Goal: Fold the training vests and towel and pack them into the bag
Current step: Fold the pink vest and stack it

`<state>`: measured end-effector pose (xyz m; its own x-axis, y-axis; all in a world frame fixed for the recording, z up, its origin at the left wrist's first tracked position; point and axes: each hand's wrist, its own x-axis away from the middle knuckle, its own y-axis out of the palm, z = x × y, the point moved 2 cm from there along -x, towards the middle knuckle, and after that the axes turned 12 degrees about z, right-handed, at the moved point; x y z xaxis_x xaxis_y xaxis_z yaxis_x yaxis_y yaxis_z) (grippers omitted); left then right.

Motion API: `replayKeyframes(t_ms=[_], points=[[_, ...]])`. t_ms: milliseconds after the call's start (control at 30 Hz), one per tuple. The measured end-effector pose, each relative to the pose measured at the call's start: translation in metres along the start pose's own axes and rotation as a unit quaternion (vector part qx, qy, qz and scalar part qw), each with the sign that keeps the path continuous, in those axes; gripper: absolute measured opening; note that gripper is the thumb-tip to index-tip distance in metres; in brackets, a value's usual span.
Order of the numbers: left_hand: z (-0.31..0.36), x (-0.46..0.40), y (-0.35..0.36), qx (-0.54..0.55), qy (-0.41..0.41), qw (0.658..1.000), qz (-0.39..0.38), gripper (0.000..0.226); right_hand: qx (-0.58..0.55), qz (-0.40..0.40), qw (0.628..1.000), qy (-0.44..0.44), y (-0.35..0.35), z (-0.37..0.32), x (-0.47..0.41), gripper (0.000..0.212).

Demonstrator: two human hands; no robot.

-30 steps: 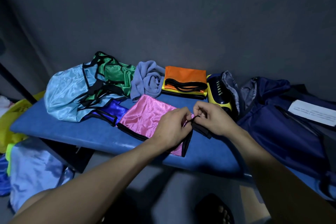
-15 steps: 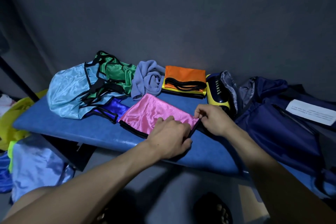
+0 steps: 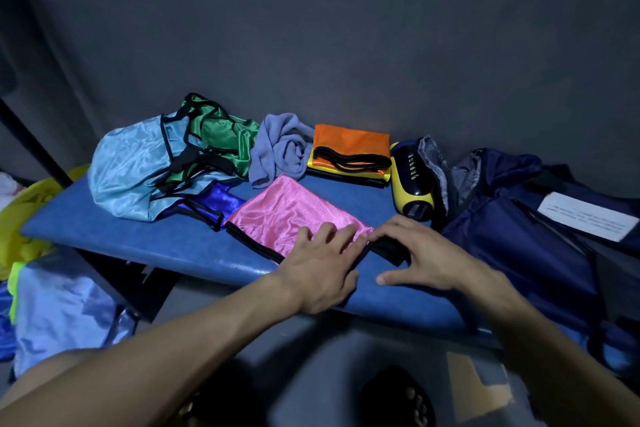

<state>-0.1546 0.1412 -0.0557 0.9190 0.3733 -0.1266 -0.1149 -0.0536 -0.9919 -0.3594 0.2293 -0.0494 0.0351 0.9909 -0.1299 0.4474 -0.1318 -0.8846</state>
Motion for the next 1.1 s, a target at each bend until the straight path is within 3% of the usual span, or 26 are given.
replayKeyframes(t_ms=[333,533,633,700,900,1100], points=[[-0.046,0.012,-0.001,0.065,0.102,0.992,-0.043,0.069,0.052,0.09,0.993,-0.052,0.02,-0.026,0.031,0.022],[-0.052,0.013,-0.004,0.112,0.117,0.985,-0.053,0.071,0.094,0.096,0.985,-0.11,0.037,-0.052,0.042,0.016],[-0.057,0.013,-0.005,0.153,0.119,0.979,-0.059,0.071,0.072,0.03,0.993,-0.091,0.033,-0.044,0.05,0.04],[-0.058,0.015,-0.007,0.18,0.12,0.974,-0.066,0.071,0.091,0.026,0.99,-0.106,0.033,-0.041,0.054,0.055],[-0.058,0.016,-0.013,0.228,0.102,0.967,-0.056,0.067,0.061,0.13,0.979,-0.142,0.046,-0.052,0.054,0.025],[-0.05,0.026,0.0,0.152,0.118,0.981,0.011,0.081,0.033,0.165,0.976,-0.141,0.025,-0.073,0.035,0.016]])
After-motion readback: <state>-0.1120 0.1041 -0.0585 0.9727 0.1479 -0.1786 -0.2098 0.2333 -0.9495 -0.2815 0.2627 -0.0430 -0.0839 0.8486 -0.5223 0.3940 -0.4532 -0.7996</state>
